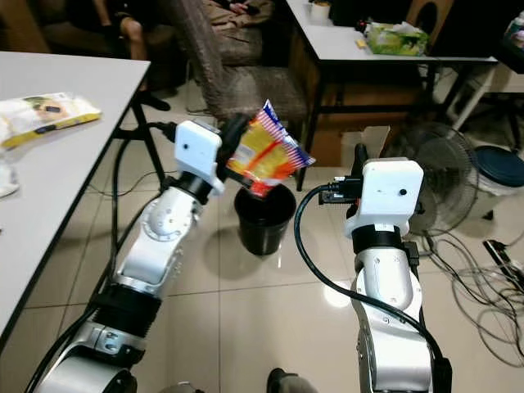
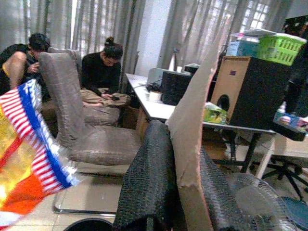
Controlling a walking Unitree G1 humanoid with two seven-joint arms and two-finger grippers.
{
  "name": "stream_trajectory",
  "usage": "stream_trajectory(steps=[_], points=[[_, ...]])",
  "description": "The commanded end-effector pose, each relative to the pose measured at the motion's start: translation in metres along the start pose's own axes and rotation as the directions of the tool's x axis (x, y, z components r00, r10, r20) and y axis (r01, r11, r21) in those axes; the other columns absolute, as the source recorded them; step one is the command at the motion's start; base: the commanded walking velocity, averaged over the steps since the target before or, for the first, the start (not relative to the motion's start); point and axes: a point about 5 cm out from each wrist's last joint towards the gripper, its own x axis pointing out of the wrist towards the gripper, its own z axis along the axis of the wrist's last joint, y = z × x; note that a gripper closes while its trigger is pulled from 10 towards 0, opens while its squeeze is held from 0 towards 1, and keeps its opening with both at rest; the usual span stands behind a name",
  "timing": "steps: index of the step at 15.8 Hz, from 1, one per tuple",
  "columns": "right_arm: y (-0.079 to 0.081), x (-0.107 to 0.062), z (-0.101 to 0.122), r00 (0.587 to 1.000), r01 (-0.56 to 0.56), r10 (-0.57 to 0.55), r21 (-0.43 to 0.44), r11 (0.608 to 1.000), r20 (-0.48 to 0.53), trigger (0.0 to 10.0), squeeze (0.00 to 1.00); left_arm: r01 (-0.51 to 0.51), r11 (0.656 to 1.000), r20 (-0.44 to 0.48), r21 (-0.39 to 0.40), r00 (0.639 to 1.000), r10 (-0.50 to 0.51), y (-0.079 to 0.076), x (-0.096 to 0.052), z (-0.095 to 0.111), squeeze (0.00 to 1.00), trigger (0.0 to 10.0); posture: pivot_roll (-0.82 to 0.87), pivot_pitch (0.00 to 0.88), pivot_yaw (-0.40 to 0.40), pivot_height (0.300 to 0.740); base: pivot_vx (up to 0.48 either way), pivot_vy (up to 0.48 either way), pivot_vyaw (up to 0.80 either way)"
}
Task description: Picking trash to rubbish bin
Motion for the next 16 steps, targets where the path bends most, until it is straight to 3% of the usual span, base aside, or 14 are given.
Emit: stream_trajectory(steps=[1, 5, 16], points=[[0.0009, 0.0006, 0.0029, 1.000, -0.005, 0.005, 0.000, 1.000, 0.015, 10.0, 0.00, 0.025, 1.000, 0.011, -0.012, 1.000, -0.025, -0.0036, 0.0028, 0.0031, 0.00, 10.0, 0.09, 0.098, -0.037, 0.740, 0.000, 0.000, 0.00], [0.0027, -0.0001, 0.0026, 1.000, -0.013, 0.013, -0.001, 1.000, 0.016, 10.0, 0.00, 0.028, 0.999, -0.003, -0.027, 1.000, -0.028, -0.0032, 0.0026, 0.0014, 0.00, 10.0, 0.09, 0.098, -0.037, 0.740, 0.240, 0.000, 0.00], [0.0040, 0.0004, -0.0006, 1.000, -0.016, 0.016, -0.005, 1.000, 0.010, 10.0, 0.00, 0.052, 0.998, -0.012, -0.032, 0.999, -0.052, -0.0052, 0.0039, 0.0003, 0.00, 10.0, 0.10, 0.095, -0.028, 0.740, 0.420, 0.000, 0.00]])
